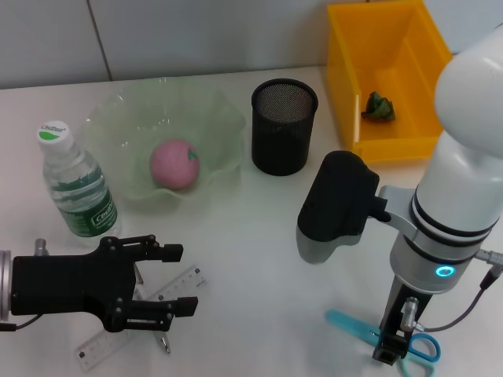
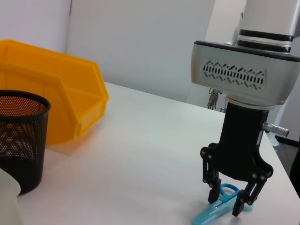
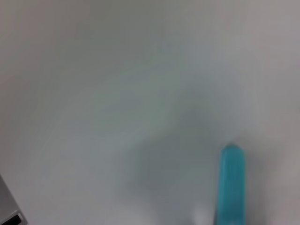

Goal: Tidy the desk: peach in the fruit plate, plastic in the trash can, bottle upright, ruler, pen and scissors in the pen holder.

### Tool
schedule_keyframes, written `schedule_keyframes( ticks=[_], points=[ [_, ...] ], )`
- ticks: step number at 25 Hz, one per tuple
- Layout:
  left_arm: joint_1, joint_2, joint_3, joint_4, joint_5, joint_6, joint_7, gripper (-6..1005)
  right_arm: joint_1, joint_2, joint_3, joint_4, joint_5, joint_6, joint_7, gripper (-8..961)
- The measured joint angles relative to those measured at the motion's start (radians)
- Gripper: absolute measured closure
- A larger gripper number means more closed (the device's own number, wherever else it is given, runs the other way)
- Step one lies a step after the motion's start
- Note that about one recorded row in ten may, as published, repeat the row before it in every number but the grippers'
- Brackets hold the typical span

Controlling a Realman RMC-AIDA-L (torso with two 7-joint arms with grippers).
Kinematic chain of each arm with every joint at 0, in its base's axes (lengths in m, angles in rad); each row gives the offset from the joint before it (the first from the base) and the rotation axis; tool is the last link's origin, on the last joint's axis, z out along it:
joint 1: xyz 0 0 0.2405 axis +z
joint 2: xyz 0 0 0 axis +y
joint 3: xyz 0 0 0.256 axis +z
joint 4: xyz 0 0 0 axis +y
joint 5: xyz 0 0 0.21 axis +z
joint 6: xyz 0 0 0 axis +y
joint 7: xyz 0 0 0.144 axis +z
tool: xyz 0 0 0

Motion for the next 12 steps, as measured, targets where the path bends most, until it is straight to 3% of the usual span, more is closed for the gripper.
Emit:
schedule_keyframes(
  ticks=[12],
  points=[
    [0.004, 0.001, -0.01, 0.003, 0.0, 0.004, 0.003, 180, 0.0, 0.0, -0.007, 0.0, 0.0, 0.004, 0.022, 567]
  ],
)
